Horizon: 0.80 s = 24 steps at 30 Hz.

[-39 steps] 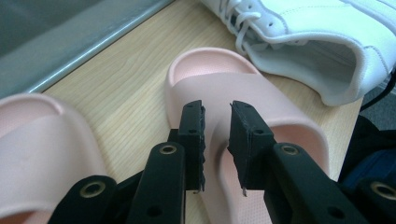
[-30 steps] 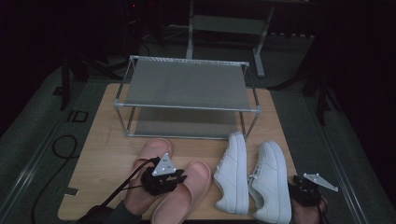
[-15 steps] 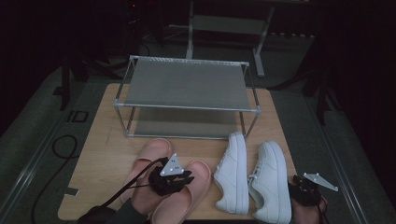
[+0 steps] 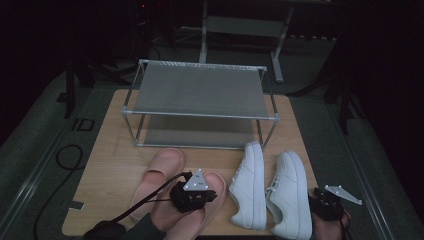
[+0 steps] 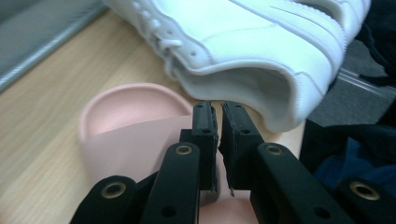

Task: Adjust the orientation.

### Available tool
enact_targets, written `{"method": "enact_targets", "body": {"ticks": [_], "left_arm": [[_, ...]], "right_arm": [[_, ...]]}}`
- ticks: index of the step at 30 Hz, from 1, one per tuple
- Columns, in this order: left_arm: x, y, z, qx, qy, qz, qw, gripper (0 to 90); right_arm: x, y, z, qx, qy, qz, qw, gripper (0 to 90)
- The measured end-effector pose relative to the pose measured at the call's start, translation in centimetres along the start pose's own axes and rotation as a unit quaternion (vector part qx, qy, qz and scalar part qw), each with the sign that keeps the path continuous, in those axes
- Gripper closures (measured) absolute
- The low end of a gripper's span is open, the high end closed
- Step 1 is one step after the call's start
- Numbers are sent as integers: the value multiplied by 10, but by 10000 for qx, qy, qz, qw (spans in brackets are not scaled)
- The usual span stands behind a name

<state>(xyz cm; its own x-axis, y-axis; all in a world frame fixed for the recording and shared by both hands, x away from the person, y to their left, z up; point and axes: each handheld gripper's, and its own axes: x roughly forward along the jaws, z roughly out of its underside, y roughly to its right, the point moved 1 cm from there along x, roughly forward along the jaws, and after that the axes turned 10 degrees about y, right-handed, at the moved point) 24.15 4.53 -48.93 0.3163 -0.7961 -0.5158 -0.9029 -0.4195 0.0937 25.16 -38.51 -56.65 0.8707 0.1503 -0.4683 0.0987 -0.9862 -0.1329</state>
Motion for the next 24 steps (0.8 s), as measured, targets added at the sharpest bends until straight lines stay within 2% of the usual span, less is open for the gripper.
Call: {"method": "enact_targets", "body": {"ticks": [5, 11, 16, 24], "left_arm": [[9, 13, 5, 100, -178, 227, 9995, 838], [19, 23, 15, 107, -358, 390, 9985, 838], [23, 25, 22, 168, -583, 301, 9977, 847], [21, 22, 27, 184, -585, 289, 9977, 880]], "right_arm": [[0, 0, 0, -1, 0, -1, 10000, 408], [0, 0, 0, 2, -1, 0, 10000, 407], [0, 0, 0, -1, -1, -2, 10000, 407], [0, 0, 0, 0, -3, -3, 10000, 407]]}}
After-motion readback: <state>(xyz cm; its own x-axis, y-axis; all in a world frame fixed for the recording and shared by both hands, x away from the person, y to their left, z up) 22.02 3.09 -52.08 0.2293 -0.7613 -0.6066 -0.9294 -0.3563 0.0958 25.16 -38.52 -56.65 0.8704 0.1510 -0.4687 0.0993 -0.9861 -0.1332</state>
